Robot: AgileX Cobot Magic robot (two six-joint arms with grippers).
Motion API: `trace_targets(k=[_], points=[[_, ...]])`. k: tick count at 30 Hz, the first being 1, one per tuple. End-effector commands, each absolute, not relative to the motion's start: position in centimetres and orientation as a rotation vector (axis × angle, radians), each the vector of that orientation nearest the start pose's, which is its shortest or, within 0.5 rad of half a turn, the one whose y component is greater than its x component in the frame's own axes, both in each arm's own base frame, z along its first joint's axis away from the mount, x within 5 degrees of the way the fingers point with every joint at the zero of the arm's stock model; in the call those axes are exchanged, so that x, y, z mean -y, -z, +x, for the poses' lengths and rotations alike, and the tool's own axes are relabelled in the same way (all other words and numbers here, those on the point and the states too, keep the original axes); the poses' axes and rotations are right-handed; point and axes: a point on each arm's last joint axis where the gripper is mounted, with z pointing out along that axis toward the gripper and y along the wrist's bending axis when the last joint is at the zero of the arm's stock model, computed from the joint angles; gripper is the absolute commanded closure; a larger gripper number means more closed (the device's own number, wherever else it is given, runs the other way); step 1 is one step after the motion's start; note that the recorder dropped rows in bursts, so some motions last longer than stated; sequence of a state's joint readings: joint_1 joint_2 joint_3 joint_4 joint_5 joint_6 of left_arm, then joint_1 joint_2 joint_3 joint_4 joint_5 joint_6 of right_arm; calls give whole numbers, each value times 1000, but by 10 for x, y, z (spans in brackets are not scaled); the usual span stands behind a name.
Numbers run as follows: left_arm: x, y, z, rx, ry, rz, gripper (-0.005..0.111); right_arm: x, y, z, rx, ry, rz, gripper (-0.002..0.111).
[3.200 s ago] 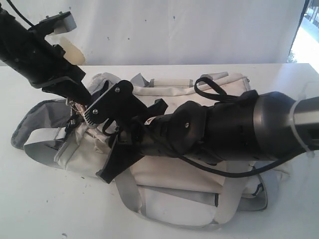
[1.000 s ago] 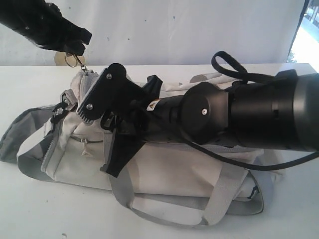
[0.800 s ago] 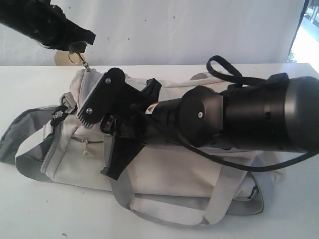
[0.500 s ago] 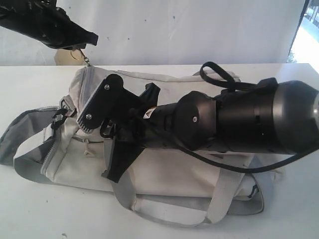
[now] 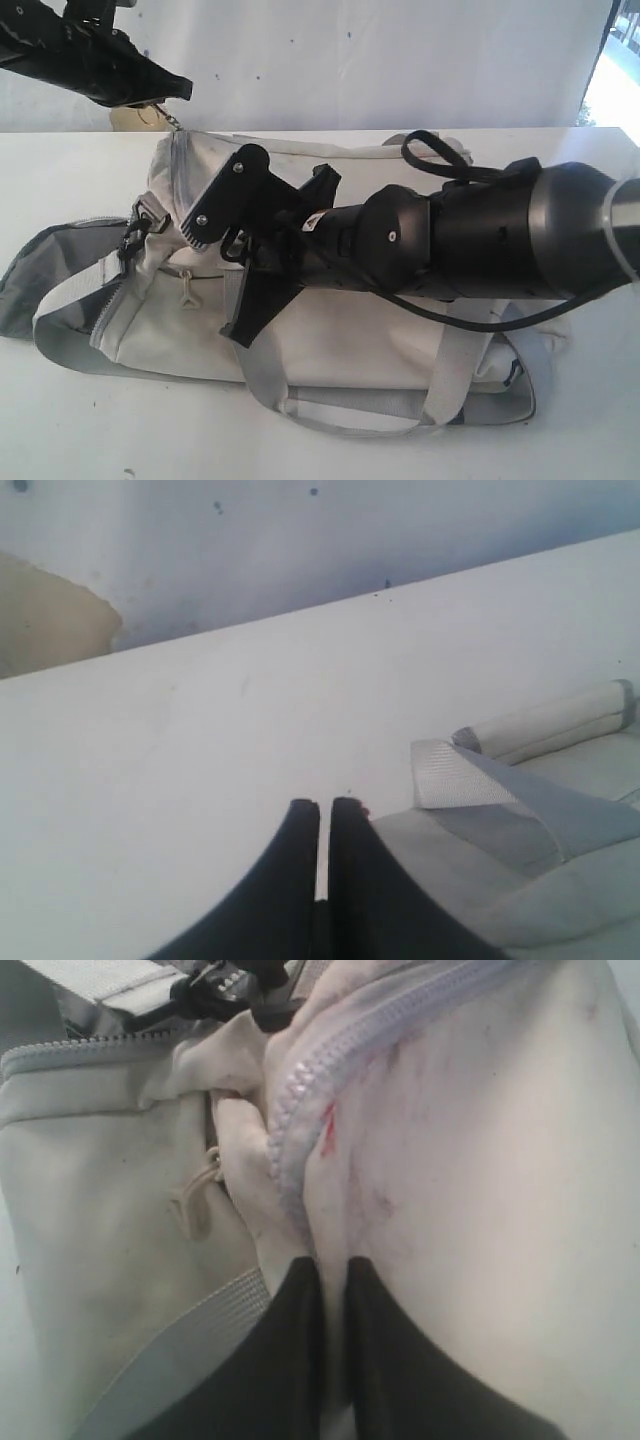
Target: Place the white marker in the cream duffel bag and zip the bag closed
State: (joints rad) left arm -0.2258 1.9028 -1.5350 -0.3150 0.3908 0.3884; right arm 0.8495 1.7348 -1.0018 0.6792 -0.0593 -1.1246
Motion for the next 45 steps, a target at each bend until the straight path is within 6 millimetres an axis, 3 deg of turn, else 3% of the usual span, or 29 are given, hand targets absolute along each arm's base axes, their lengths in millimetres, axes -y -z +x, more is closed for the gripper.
trace_targets(k=[1,3,7,11,13,14,16,25,27,30,32,35,36,39,45], points=[[103,-282,436,-2156,160,450,89,-275,-203,245,-1801,-222,-1326,97],[104,-282,436,-2158,172,439,67,-275,-203,245,-1808,-229,-1325,81],[105,-282,436,-2158,197,415,46,-274,-206,245,-1842,-259,-1253,63],[105,-288,433,-2156,222,398,41,-272,-217,245,-1874,-313,-1130,61],[105,-299,427,-2144,230,397,41,-267,-232,247,-1942,-413,-922,61],[104,-306,422,-2150,246,389,41,-261,-240,249,-2009,-502,-770,61],[104,-312,416,-2174,278,359,44,-255,-247,251,-2081,-589,-671,61],[102,-327,382,-2387,355,369,54,-220,-258,262,-2461,-819,-560,65],[96,-329,371,-2477,310,358,58,-207,-260,266,-2583,-748,-533,73],[83,-333,356,-2604,176,281,65,-176,-267,275,-2768,-447,-503,82],[78,-331,352,-2663,121,263,69,-156,-270,282,-2831,-349,-445,89],[71,-328,348,-2728,111,233,76,-129,-270,289,-2891,-323,-351,102],[65,-328,347,-2753,110,188,83,-111,-269,293,-2931,-306,-288,108],[51,-327,347,-2792,103,123,104,-80,-268,297,-2985,-284,-201,108],[33,-319,340,-2837,86,66,107,-35,-268,305,-2980,-260,-51,108]])
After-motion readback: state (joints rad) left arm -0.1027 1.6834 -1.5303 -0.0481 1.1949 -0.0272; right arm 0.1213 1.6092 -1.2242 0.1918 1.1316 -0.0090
